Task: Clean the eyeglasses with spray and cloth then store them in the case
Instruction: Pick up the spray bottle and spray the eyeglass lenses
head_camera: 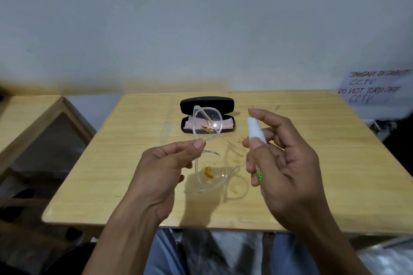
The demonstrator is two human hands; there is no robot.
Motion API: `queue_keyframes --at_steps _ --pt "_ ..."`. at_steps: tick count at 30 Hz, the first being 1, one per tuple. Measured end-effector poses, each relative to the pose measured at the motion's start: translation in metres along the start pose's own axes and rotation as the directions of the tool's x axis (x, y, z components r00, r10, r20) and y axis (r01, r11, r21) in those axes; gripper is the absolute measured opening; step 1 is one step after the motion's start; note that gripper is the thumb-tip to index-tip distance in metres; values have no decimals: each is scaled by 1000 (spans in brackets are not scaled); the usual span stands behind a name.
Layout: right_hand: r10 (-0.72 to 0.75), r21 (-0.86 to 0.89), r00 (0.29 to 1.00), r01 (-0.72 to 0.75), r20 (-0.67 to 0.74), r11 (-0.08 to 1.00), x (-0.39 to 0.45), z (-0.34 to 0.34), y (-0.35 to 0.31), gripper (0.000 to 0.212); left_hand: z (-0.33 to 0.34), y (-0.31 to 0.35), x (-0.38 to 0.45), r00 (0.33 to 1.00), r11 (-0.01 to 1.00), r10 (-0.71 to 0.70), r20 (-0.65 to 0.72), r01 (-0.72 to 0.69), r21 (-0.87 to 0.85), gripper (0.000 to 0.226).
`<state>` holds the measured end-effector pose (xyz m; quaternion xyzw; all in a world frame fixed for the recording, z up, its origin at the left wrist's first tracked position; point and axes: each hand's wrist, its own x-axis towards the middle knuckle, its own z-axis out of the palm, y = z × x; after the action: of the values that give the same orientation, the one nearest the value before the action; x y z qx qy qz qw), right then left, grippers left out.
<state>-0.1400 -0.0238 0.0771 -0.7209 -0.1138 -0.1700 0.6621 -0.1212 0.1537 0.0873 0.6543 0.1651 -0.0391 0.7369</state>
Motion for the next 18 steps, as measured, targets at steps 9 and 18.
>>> queue_keyframes --at_steps 9,18 --pt "-81 -156 995 90 60 984 5 7 -3 35 3 6 5 989 991 135 -66 -135 9 16" --pt "-183 -327 983 176 12 929 19 20 -3 33 3 12 8 973 981 188 -131 -193 -31 16"
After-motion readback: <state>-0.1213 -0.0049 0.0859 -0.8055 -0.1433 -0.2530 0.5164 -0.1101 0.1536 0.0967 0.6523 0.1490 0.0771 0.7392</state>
